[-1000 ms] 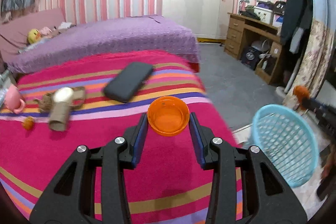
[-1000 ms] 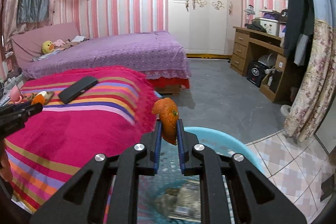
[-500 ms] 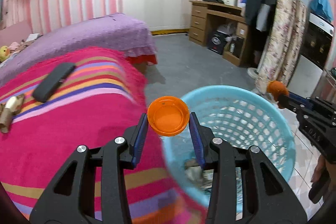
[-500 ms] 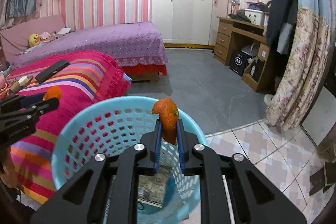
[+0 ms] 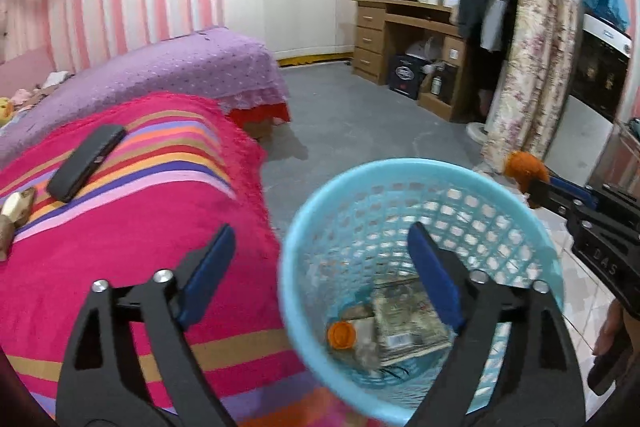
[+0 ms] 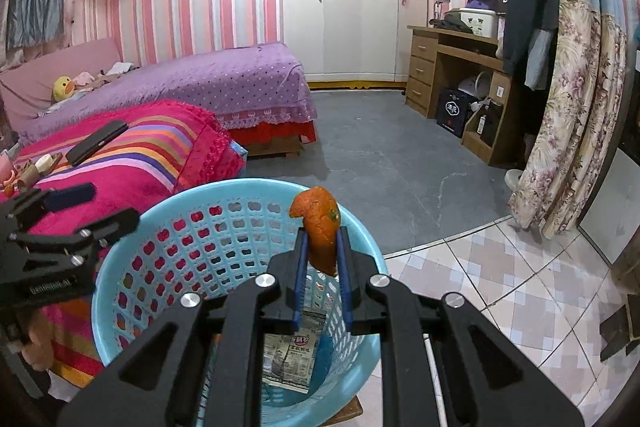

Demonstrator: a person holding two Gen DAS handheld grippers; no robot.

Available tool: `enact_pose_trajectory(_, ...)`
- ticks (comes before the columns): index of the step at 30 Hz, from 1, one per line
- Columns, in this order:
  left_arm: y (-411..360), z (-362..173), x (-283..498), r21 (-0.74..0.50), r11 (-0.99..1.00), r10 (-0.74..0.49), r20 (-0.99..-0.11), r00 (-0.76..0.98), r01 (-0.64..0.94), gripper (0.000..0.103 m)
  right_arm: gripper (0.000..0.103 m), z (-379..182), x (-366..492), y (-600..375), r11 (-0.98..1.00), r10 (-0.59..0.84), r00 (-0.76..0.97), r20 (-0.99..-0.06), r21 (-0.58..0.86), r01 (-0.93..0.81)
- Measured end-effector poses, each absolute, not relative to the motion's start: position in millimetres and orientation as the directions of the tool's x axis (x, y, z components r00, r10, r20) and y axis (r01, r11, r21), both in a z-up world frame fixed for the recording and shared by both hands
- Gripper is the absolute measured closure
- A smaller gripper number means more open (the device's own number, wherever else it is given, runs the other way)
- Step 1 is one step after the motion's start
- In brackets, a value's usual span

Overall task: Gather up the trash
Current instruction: 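Open the left gripper over the basket while the right releases the orange, then move both open grippers back over the bed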

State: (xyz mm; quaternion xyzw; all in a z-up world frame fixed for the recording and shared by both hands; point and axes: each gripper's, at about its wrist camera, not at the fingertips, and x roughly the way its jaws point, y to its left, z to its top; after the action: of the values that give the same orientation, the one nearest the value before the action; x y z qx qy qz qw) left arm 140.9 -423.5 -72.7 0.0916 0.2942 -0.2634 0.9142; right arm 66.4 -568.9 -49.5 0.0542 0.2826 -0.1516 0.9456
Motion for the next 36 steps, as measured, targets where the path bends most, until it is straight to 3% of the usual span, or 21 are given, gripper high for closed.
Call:
enact_pose_trajectory(8, -388, -66, 157, 0.012, 0.888, -0.373, -0.565, 0.736, 0.459, 0.008, 0.082, -52, 77, -561, 0.951, -0.248, 0.793, -0.556, 0.015, 0.308)
enact_pose_trajectory(9, -385, -65, 159, 0.012, 0.892, -0.368, -0.563, 0.740, 0.452, 0.008, 0.077, -53, 79, -559, 0.950, -0.256, 0.789, -0.559, 0.007, 0.313)
enact_pose_trajectory(11, -376, -63, 161, 0.007, 0.897, -0.363, -0.561, 0.744, 0.442, 0.008, 0.043, -53, 80, -556, 0.944, -0.283, 0.781, -0.556, -0.017, 0.330)
enact_pose_trajectory(17, -350, -54, 166, -0.018, 0.908, -0.357, -0.557, 0.750, 0.419, 0.008, 0.012, -43, 82, -548, 0.918, -0.349, 0.766, -0.540, -0.034, 0.394)
enact_pose_trajectory(21, -328, -46, 168, -0.010, 0.918, -0.337, -0.547, 0.766, 0.397, 0.006, 0.005, -32, 85, -535, 0.910, -0.376, 0.776, -0.507, -0.041, 0.414)
enact_pose_trajectory(36, -196, -16, 198, 0.026, 0.964, -0.209, -0.540, 0.815, 0.265, 0.006, 0.005, -14, 138, -431, 0.959, -0.274, 0.816, -0.510, -0.077, 0.273)
